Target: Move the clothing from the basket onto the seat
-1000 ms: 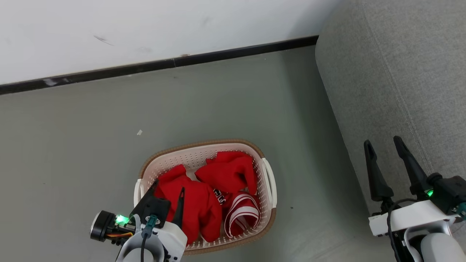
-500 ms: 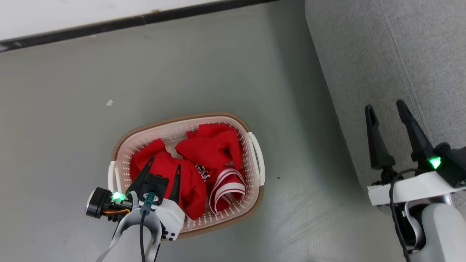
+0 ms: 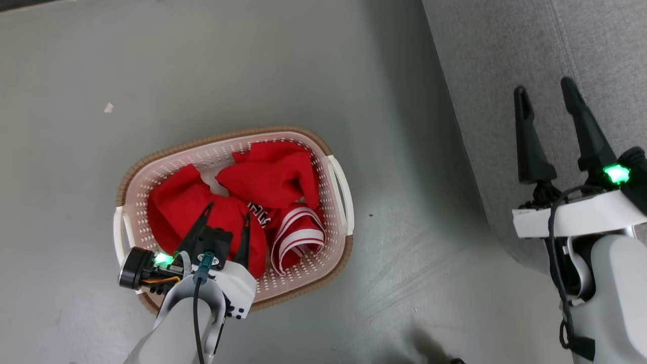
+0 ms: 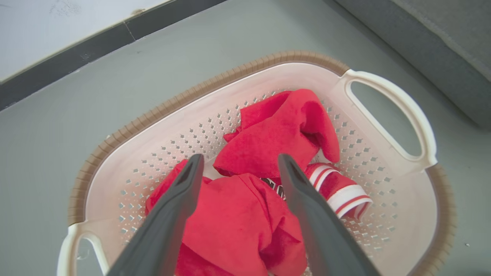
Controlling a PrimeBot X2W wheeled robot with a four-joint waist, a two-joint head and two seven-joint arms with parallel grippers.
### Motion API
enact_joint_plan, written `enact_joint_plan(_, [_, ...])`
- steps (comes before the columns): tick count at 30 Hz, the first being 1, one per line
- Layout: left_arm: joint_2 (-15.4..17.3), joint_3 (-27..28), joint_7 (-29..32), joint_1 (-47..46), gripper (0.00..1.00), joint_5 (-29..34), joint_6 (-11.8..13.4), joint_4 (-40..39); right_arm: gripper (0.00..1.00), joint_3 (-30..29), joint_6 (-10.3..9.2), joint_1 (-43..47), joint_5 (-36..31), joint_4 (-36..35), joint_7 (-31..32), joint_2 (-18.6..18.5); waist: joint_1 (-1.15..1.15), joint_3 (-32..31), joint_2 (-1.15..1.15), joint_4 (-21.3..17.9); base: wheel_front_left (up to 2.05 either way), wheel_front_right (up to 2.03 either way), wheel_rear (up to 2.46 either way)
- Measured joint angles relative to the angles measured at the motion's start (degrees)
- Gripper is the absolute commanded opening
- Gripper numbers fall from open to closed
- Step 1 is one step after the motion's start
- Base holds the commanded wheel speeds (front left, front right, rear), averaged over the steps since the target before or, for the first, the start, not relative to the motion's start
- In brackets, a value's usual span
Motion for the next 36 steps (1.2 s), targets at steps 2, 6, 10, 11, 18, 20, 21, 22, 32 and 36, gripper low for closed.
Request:
enact_joint_plan(2, [0.0,-0.8,-0.2,-0.3,1.0,-0.1,0.0,0.1,1.0,0.1,0.0,-1.3,0.0,0.1,0.0,0.0,0.0,0.9,0.0,-0.3,0.0,0.0,0.0])
enact_joint_plan(6, [0.0,-1.6,-0.2,-1.7,1.0,-0.1,0.0,0.8,1.0,1.0,0.0,-3.9,0.0,0.3,0.0,-0.1,0.0,2.6,0.0,-0.9,0.0,0.0,0.0])
enact_joint_plan(10, [0.0,-2.3,-0.2,-3.3,1.0,-0.1,0.3,1.5,1.0,1.5,0.0,-6.5,0.0,0.6,0.0,-0.1,0.0,4.2,0.0,-1.4,0.0,0.0,0.0])
enact_joint_plan(11, [0.0,-2.4,-0.2,-3.7,1.0,-0.1,0.3,1.7,1.0,1.6,0.0,-7.0,0.0,0.8,0.0,-0.1,0.0,4.5,0.0,-1.5,0.0,0.0,0.0])
enact_joint_plan(18, [0.1,-3.4,-0.2,-5.4,1.0,-0.1,0.5,3.5,1.0,2.1,0.0,-9.0,1.0,2.1,0.0,-0.1,0.0,6.9,0.0,-2.1,0.0,0.0,0.0])
enact_joint_plan(20, [0.1,-3.9,-0.2,-5.6,1.0,-0.4,0.5,3.9,1.0,1.9,0.0,-9.5,1.1,2.2,0.0,-0.1,0.0,7.4,0.0,-2.3,0.0,0.0,0.0])
enact_joint_plan(21, [0.1,-4.1,-0.2,-5.8,1.0,-0.5,0.5,4.1,1.0,1.8,0.0,-9.7,1.1,2.2,-0.2,-0.1,0.0,7.7,0.0,-2.4,0.0,0.0,0.0])
enact_joint_plan(22, [0.1,-4.2,-0.2,-6.0,1.0,-0.5,0.5,4.4,1.0,1.7,0.0,-9.7,1.1,2.3,-0.2,-0.1,0.0,8.0,0.0,-2.5,0.0,0.0,0.0])
enact_joint_plan(32, [0.1,-5.4,-0.2,-7.5,1.0,-0.5,2.6,7.8,1.0,1.0,0.0,-11.8,1.2,2.8,-0.2,-0.1,0.0,10.4,0.0,-3.0,0.0,0.0,0.0])
enact_joint_plan(36, [0.1,-5.4,0.3,-8.5,1.0,-0.5,3.4,9.8,1.0,1.0,0.0,-12.0,1.2,3.0,-0.2,-0.1,0.0,11.1,0.0,-3.1,0.0,0.0,0.0])
